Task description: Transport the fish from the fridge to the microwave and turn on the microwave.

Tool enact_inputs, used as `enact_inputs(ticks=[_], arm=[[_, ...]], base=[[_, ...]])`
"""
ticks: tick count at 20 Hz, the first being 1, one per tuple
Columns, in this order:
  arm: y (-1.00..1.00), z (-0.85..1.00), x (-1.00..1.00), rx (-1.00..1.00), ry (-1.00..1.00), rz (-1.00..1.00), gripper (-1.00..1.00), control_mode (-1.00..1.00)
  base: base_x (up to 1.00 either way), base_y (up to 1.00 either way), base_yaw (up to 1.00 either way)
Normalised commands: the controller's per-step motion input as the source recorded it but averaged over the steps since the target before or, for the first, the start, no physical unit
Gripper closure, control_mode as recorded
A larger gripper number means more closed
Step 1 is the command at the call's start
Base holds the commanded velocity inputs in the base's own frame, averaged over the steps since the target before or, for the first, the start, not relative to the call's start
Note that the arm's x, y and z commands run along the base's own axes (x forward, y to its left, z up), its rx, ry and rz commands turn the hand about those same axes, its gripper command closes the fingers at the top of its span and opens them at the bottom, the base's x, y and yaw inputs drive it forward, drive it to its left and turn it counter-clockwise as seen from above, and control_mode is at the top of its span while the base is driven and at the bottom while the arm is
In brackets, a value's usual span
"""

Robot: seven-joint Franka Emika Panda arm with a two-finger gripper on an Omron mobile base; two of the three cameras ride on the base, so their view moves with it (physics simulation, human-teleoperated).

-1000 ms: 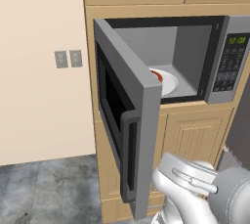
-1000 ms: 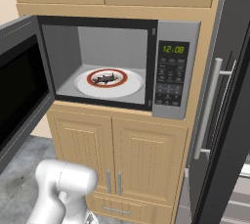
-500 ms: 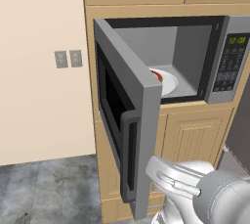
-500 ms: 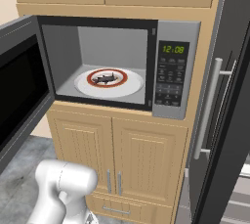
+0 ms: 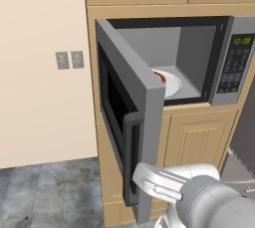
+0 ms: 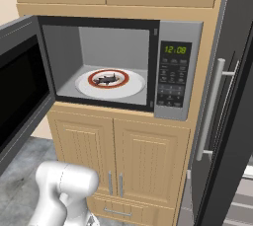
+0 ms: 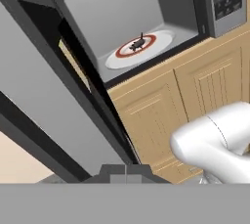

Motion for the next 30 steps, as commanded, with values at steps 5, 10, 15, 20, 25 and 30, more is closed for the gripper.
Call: enact_inputs(ticks=[5, 10, 15, 20, 25, 30], arm=[[0.15, -0.24, 0.05, 0.00, -0.03, 0.00, 1.00, -1.00], [0.13, -0.21, 0.12, 0.00, -0.03, 0.00, 1.00, -1.00], [0.12, -0.21, 0.17, 0.00, -0.02, -0.01, 1.00, -1.00], [0.18, -0.21, 0.05, 0.00, -0.05, 0.00, 1.00, -1.00], [0.22, -0.21, 0.04, 0.00, -0.06, 0.00, 1.00, -1.00], [0.21, -0.24, 0.19, 0.00, -0.02, -0.03, 1.00, -1.00]], base=[[0.00, 0.00, 0.00], [0.00, 0.00, 0.00], [0.00, 0.00, 0.00], [0.00, 0.00, 0.00], [0.00, 0.00, 0.00], [0.00, 0.00, 0.00]])
